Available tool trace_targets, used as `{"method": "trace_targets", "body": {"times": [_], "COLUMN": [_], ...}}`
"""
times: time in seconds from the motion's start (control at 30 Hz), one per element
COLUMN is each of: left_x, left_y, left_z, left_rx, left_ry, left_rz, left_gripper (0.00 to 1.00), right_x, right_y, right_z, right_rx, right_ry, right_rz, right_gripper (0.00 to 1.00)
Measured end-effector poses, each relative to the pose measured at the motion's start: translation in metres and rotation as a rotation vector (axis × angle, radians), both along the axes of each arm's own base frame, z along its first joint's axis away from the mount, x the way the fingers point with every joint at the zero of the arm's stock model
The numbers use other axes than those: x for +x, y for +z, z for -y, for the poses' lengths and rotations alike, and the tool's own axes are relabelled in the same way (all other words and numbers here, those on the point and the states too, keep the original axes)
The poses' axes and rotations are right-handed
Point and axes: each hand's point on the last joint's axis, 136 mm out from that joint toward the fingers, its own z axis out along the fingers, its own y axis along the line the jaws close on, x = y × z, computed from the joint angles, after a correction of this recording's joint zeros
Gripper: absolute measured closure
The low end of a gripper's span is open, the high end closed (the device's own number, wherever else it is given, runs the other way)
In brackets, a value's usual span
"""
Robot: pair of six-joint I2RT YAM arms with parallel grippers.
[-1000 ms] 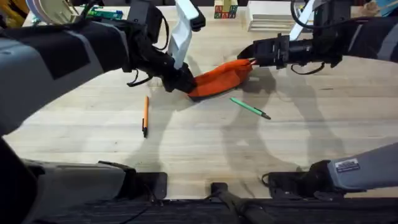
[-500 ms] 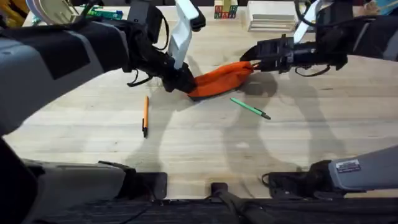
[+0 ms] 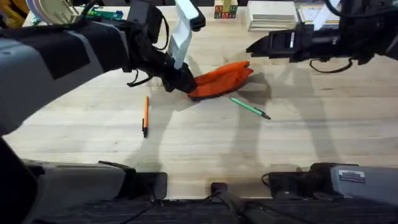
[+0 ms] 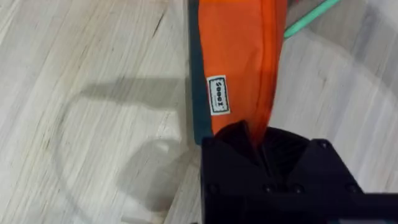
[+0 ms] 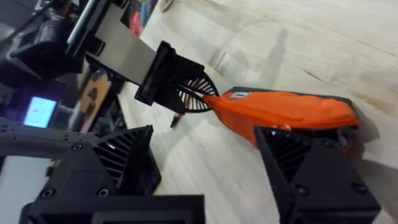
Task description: Unzip the bag, pick up the pens from the table one at a time and place them inside, then zip the bag closed.
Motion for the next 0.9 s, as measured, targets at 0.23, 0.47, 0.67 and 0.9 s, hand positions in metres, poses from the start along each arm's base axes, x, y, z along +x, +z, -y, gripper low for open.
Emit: {"method": "trace_targets", "body": {"times": [0.23,0.47,0.67,0.9], "left_x": [0.0,0.0,0.0,0.0], "left_y": [0.0,0.0,0.0,0.0], "left_z": [0.0,0.0,0.0,0.0], "left_rx": [0.0,0.0,0.0,0.0], "left_ry": [0.0,0.0,0.0,0.0], "left_rz": [0.0,0.0,0.0,0.0], "left_gripper": [0.958,0.958,0.958,0.958], "right_x": [-0.02,-0.032,-0.036,-0.042], "right_y": [0.005,0.018,0.029,0.038], "right_z": [0.0,0.0,0.007,0.007], "right_rx": [-0.159,-0.343,-0.471,-0.487], "right_ry": [-0.038,-0.088,-0.195,-0.29], "right_rz": [0.029,0.155,0.212,0.19], "right_gripper": [0.005,0.005,0.004,0.004]}}
